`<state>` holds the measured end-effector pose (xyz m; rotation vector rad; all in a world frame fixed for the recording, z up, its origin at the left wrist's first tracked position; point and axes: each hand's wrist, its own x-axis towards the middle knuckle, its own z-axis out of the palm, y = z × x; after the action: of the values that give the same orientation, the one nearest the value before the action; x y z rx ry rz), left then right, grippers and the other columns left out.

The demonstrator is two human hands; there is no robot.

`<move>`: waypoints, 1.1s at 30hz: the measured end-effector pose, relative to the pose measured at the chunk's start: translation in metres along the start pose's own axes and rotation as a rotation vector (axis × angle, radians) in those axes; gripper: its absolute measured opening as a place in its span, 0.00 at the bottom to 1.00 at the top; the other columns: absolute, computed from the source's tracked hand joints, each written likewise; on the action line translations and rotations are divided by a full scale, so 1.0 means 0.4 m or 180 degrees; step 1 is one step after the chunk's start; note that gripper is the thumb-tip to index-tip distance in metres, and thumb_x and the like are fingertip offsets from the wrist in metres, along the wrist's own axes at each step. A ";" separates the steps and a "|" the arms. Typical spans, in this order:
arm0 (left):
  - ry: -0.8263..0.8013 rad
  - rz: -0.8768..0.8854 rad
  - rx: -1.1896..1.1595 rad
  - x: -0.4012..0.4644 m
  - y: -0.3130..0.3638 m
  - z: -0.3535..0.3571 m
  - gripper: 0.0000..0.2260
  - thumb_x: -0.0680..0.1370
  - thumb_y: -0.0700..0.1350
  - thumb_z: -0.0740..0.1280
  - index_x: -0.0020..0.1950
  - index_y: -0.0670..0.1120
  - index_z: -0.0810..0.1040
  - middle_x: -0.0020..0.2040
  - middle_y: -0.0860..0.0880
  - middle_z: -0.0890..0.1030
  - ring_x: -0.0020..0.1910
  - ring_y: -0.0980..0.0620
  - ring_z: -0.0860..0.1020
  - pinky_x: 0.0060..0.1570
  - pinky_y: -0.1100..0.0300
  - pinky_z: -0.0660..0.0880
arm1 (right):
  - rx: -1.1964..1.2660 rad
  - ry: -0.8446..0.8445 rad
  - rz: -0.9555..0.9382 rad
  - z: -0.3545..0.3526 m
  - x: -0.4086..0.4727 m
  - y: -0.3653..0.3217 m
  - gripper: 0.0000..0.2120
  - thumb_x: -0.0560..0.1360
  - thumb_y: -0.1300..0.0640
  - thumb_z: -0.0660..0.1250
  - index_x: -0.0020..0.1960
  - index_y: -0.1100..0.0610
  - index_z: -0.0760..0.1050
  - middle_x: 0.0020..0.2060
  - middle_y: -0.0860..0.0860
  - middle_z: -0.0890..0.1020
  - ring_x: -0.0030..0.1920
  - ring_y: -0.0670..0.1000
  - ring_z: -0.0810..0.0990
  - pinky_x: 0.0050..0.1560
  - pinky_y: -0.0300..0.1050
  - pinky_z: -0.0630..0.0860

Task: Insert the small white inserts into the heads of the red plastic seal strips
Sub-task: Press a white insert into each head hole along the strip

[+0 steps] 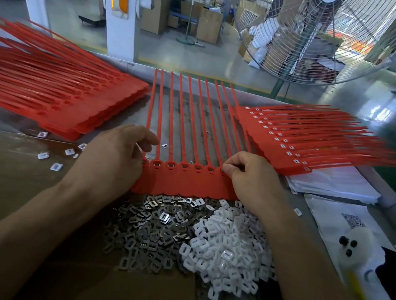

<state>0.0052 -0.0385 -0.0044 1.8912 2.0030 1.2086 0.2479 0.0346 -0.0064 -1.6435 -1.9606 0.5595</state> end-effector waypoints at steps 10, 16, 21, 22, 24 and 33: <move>-0.0017 0.0076 -0.0013 0.002 -0.004 0.003 0.20 0.75 0.30 0.61 0.55 0.51 0.83 0.47 0.56 0.83 0.46 0.56 0.80 0.50 0.61 0.73 | -0.0063 0.0129 0.0039 0.016 0.015 0.016 0.04 0.79 0.51 0.70 0.46 0.47 0.83 0.44 0.41 0.83 0.46 0.41 0.79 0.42 0.41 0.73; 0.0083 -0.0110 0.0092 0.007 -0.009 -0.015 0.19 0.74 0.30 0.61 0.50 0.49 0.85 0.46 0.53 0.83 0.48 0.51 0.80 0.52 0.55 0.76 | -0.0004 0.0325 0.0070 0.027 0.020 0.024 0.08 0.77 0.50 0.74 0.40 0.43 0.80 0.39 0.37 0.79 0.39 0.36 0.77 0.35 0.33 0.66; -0.0160 -0.0168 0.0319 0.006 -0.011 -0.027 0.18 0.73 0.32 0.62 0.43 0.50 0.87 0.41 0.53 0.79 0.46 0.48 0.79 0.50 0.53 0.75 | 0.0025 0.0351 0.0117 0.030 0.025 0.024 0.06 0.76 0.50 0.74 0.41 0.44 0.80 0.39 0.37 0.79 0.40 0.37 0.76 0.35 0.35 0.67; -0.0189 -0.0185 0.0321 0.005 -0.011 -0.027 0.18 0.73 0.32 0.62 0.42 0.51 0.87 0.40 0.55 0.78 0.44 0.49 0.78 0.48 0.55 0.73 | 0.0058 0.0359 0.0105 0.030 0.025 0.025 0.06 0.76 0.51 0.75 0.41 0.44 0.80 0.39 0.37 0.78 0.40 0.37 0.76 0.35 0.34 0.67; -0.0200 -0.0203 0.0329 0.004 -0.010 -0.025 0.18 0.73 0.32 0.62 0.42 0.52 0.87 0.38 0.56 0.76 0.43 0.51 0.77 0.46 0.57 0.70 | 0.0122 0.0373 0.0076 0.029 0.025 0.028 0.05 0.76 0.51 0.75 0.42 0.45 0.81 0.39 0.37 0.78 0.40 0.36 0.75 0.36 0.33 0.65; -0.0308 -0.0245 0.0414 0.005 -0.004 -0.025 0.16 0.76 0.34 0.65 0.43 0.54 0.87 0.44 0.54 0.80 0.49 0.49 0.79 0.60 0.47 0.74 | 0.0250 0.0332 0.0068 0.025 0.031 0.041 0.04 0.79 0.53 0.71 0.46 0.48 0.83 0.41 0.38 0.80 0.44 0.37 0.77 0.40 0.34 0.69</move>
<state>-0.0025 -0.0412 0.0021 1.8710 2.1282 0.9706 0.2525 0.0500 -0.0227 -1.6141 -1.8257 0.5407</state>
